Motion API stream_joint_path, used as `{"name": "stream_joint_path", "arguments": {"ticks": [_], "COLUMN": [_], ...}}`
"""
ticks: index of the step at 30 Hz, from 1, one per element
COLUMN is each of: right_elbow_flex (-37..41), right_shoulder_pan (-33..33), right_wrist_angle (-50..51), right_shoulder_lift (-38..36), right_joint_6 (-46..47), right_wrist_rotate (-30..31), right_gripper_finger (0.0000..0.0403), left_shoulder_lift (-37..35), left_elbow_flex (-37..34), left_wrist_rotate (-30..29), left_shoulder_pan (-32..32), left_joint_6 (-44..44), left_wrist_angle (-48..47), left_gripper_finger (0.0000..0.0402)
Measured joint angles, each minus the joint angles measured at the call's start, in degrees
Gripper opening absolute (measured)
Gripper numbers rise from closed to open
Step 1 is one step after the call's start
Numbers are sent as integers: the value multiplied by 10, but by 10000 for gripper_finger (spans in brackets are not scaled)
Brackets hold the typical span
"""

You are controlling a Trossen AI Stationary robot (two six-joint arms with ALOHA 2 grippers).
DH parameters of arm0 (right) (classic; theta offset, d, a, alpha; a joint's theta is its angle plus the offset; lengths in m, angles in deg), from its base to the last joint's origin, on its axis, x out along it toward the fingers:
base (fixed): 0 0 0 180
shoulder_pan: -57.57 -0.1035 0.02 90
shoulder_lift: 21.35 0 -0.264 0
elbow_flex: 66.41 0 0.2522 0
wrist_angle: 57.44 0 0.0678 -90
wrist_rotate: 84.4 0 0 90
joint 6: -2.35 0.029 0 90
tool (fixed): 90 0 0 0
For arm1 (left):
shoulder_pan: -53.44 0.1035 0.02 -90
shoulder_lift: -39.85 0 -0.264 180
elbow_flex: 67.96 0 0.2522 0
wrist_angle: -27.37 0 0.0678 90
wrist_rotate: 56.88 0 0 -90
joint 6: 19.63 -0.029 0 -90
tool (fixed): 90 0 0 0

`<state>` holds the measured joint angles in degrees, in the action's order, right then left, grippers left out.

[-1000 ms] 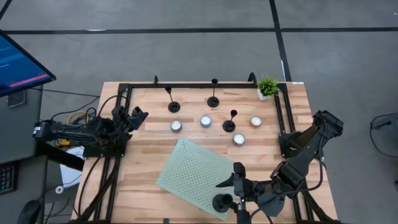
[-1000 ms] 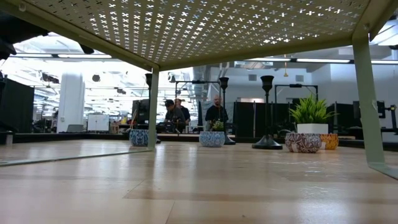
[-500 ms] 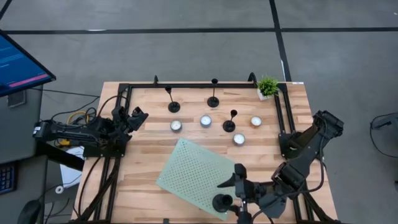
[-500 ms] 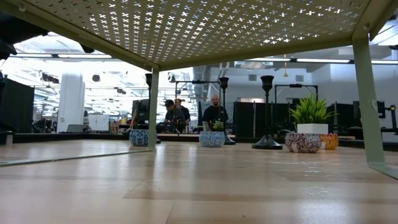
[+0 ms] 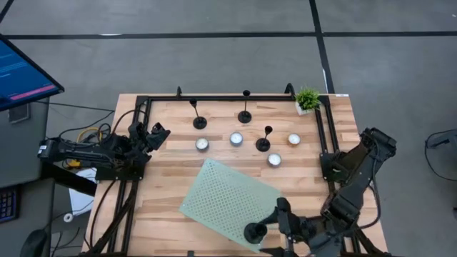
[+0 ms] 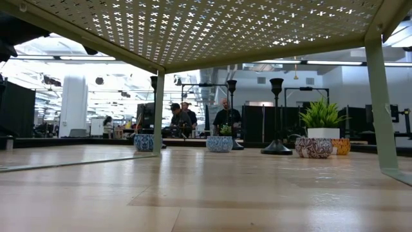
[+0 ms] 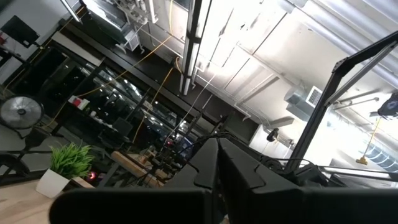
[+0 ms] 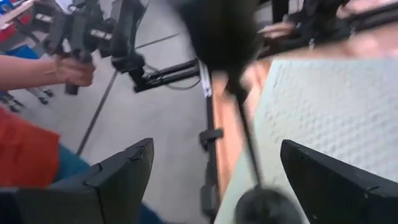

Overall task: Pick & Place candle stick holders
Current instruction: Put the candle holder on the shelf

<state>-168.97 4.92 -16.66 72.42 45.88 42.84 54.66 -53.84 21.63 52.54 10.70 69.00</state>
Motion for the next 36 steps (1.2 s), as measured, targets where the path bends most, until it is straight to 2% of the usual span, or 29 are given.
{"name": "stream_joint_path", "arguments": {"ticks": [5, 10, 15, 18, 21, 29, 32, 36], "right_elbow_flex": [0, 0, 0, 0, 0, 0, 0, 0], "right_shoulder_pan": [-27, -33, -15, 8, 35, 125, 172, 250], "right_wrist_angle": [61, 169, 300, 373, 413, 461, 467, 467], "right_shoulder_lift": [-10, -24, -39, -49, -62, -140, -177, -220], "right_joint_6": [88, 206, 308, 344, 336, 224, 171, 90], "right_wrist_rotate": [1, 8, 51, 53, 68, 98, 98, 98], "right_gripper_finger": [334, 328, 327, 327, 327, 327, 327, 327], "left_shoulder_lift": [0, 0, 0, 0, 0, 0, 0, 0], "left_elbow_flex": [0, 0, 0, 0, 0, 0, 0, 0], "left_wrist_rotate": [0, -1, -17, -21, -23, -55, -84, -87], "left_shoulder_pan": [0, 0, 0, 0, 0, 0, 0, 0], "left_joint_6": [0, 0, 0, 12, 17, 15, 10, -16], "left_wrist_angle": [0, 0, 2, 4, 4, 6, 6, 6], "left_gripper_finger": [12, 8, 6, 6, 6, 8, 13, 30]}}
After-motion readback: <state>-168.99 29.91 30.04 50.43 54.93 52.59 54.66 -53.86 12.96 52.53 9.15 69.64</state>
